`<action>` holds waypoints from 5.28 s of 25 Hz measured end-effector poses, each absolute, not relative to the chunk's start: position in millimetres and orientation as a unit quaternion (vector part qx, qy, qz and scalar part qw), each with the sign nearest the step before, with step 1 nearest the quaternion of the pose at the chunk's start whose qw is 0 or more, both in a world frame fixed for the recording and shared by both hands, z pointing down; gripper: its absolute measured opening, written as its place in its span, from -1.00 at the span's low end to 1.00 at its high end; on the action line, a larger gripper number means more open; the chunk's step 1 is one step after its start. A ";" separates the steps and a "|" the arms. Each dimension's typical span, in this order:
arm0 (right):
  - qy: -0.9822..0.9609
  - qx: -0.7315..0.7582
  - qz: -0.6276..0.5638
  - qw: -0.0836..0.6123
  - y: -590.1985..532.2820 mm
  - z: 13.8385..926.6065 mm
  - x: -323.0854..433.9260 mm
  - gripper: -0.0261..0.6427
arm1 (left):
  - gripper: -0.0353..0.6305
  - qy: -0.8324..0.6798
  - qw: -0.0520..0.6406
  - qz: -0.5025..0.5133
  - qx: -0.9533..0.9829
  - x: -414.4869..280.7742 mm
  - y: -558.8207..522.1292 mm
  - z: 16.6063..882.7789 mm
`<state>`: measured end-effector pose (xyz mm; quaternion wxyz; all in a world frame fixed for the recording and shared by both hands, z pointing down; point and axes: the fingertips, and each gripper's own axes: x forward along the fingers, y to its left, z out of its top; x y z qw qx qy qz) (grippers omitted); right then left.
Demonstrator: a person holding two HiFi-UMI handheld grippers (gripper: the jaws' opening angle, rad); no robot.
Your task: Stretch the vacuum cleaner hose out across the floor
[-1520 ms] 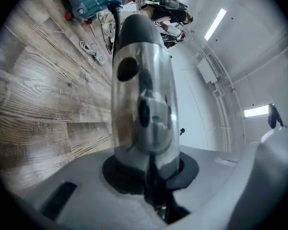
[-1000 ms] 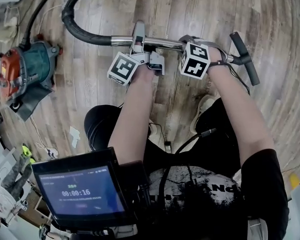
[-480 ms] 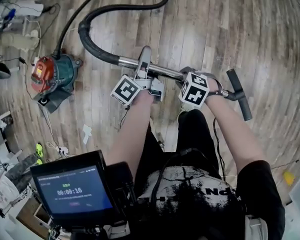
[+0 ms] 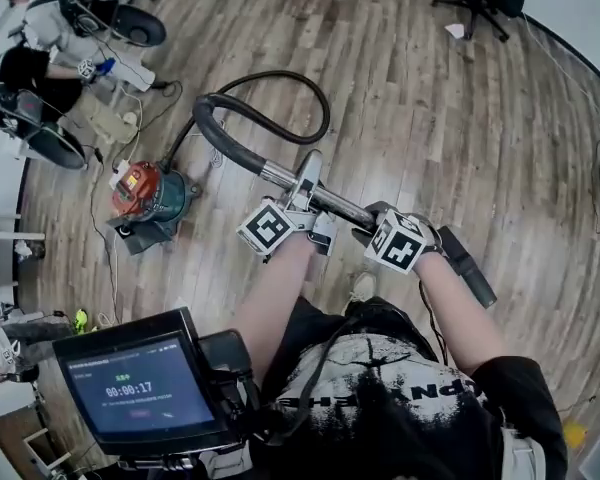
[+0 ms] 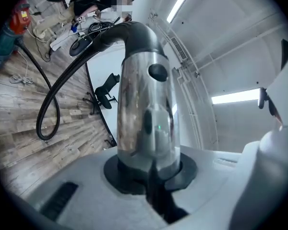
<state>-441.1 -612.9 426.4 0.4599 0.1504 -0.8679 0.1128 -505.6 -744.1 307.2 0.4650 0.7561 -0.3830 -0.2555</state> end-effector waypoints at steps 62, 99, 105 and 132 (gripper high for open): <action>-0.903 0.005 0.078 0.422 -482.3 421.6 -347.4 -0.72 | -0.77 -0.466 0.354 -0.309 0.750 -412.7 -596.4 259.8; -0.877 0.011 0.035 0.480 -247.9 411.4 -246.9 -0.71 | -0.77 -0.451 0.367 -0.373 0.723 -337.1 -349.8 257.6; -0.882 -0.011 0.032 0.469 -250.3 411.2 -187.1 -0.71 | -0.77 -0.471 0.355 -0.370 0.717 -277.7 -350.6 256.5; -0.885 -0.065 0.051 0.458 -184.7 434.2 -2.6 -0.70 | -0.78 -0.519 0.369 -0.354 0.685 -97.5 -291.2 286.8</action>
